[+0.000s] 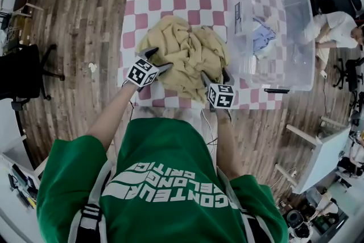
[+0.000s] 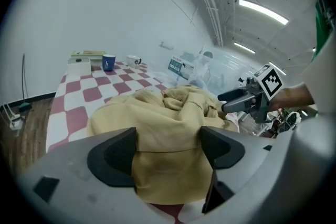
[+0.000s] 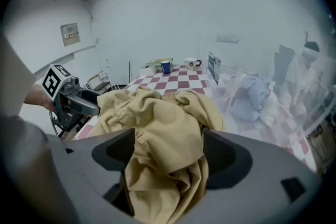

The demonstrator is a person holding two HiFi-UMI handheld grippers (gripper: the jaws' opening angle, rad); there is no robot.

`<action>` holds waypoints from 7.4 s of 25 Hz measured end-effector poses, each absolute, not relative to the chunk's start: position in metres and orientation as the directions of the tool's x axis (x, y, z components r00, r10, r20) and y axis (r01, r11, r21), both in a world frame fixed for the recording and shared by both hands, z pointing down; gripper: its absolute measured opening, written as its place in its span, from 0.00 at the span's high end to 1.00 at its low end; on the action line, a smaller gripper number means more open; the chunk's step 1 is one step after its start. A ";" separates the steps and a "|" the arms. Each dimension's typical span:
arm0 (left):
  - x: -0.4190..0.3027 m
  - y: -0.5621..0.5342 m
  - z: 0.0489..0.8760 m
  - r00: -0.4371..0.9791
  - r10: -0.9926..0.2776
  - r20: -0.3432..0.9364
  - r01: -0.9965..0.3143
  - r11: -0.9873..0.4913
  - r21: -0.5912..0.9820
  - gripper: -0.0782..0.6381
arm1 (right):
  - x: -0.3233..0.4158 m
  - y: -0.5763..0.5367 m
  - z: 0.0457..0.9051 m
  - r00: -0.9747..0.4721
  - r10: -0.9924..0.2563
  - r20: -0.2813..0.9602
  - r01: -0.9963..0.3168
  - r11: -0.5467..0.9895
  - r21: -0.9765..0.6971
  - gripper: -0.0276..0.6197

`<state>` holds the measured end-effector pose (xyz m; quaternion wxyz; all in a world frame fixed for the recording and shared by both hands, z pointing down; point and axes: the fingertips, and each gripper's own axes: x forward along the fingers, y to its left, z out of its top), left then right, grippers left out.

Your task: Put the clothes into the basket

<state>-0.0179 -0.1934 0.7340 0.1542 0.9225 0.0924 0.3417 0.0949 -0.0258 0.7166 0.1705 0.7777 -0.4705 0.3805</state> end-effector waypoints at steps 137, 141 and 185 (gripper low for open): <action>0.307 0.040 0.291 0.788 0.615 -0.031 0.614 -0.789 -0.024 0.63 | 0.365 0.070 0.315 0.459 -0.887 -0.046 -0.844 -0.419 -0.335 0.83; 0.322 0.062 0.296 0.772 0.636 -0.027 0.636 -0.772 -0.011 0.63 | 0.379 0.094 0.321 0.483 -0.875 -0.033 -0.830 -0.446 -0.337 0.83; 0.444 0.028 0.537 0.846 0.463 0.265 0.311 -0.832 0.460 0.63 | 0.496 0.061 0.572 0.243 -0.833 0.496 -0.741 -0.490 -0.460 0.83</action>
